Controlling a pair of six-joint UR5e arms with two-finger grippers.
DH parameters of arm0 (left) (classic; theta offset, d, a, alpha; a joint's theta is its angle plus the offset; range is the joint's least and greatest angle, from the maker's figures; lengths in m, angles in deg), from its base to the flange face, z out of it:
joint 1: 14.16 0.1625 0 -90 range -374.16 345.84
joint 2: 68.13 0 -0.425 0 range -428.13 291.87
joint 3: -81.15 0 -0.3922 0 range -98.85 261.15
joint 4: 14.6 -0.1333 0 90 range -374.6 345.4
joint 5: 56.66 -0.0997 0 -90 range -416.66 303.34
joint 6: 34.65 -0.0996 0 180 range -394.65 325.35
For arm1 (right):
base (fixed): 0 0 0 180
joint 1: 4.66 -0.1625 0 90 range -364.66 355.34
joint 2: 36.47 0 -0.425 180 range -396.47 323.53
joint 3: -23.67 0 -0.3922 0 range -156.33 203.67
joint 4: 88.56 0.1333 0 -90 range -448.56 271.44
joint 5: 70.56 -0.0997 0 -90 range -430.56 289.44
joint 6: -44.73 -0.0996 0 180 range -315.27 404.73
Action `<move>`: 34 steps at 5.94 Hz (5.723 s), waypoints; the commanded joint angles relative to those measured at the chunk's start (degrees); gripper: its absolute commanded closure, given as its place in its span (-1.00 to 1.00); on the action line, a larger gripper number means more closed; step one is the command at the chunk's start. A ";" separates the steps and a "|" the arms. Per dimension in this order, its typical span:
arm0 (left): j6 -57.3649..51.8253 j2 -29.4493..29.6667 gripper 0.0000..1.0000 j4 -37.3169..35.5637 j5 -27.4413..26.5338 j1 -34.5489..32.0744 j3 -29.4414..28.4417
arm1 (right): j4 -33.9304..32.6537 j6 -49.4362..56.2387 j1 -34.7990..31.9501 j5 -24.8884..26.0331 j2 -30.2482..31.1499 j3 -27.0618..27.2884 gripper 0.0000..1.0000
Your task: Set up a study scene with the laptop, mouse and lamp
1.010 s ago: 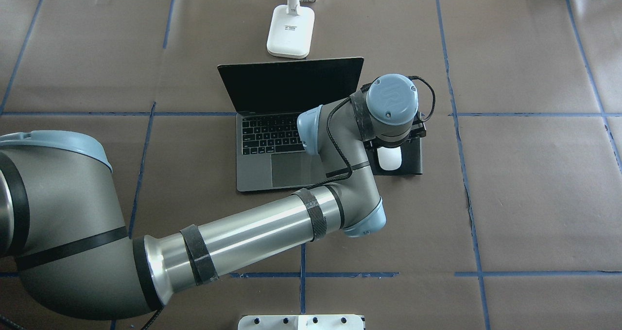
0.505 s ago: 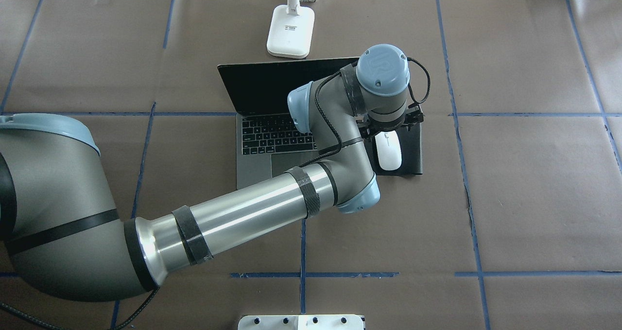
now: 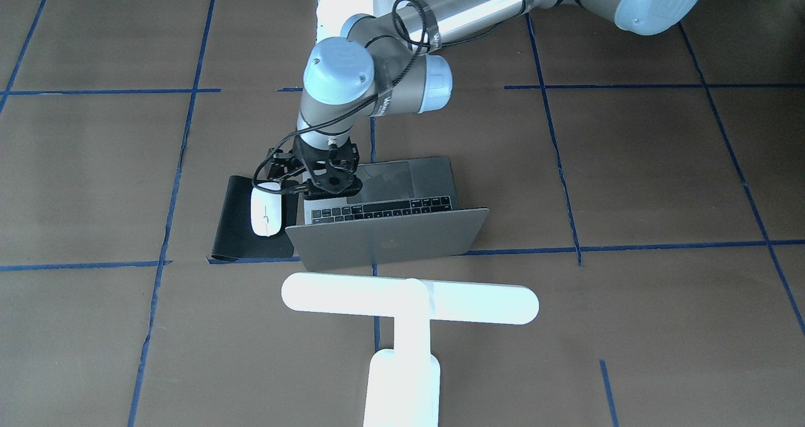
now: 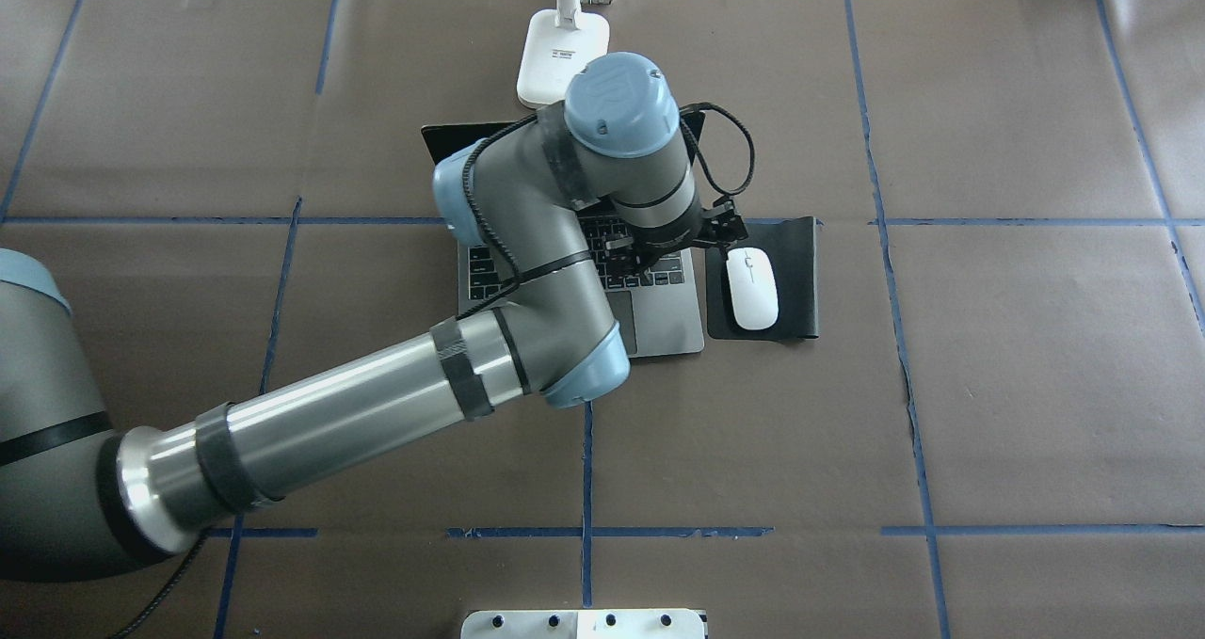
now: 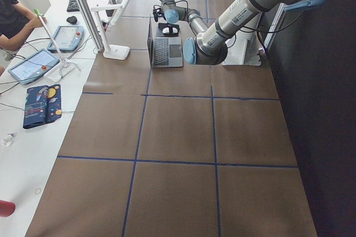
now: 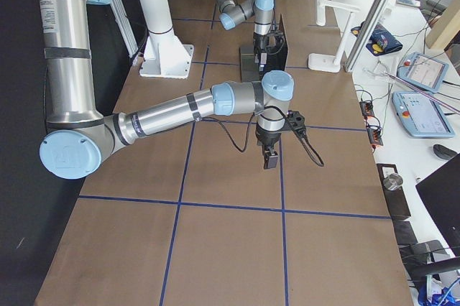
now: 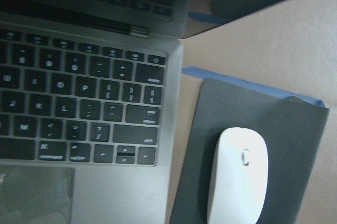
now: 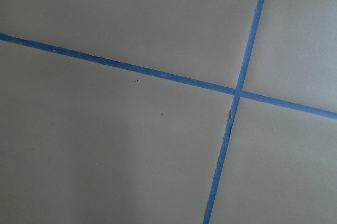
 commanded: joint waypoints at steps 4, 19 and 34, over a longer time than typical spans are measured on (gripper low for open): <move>-13.45 -31.33 -1.00 -15.68 3.08 -7.22 39.10 | 0.00 -0.11 -0.21 0.06 0.37 -0.16 -1.00; -95.18 -58.98 -1.00 -16.10 16.70 -59.27 11.57 | 16.35 -0.46 -10.23 -6.44 15.23 -5.79 -1.00; -95.06 -61.71 -1.00 -20.67 18.81 -59.62 21.07 | 16.35 -0.46 -10.23 -6.44 15.05 -6.05 -1.00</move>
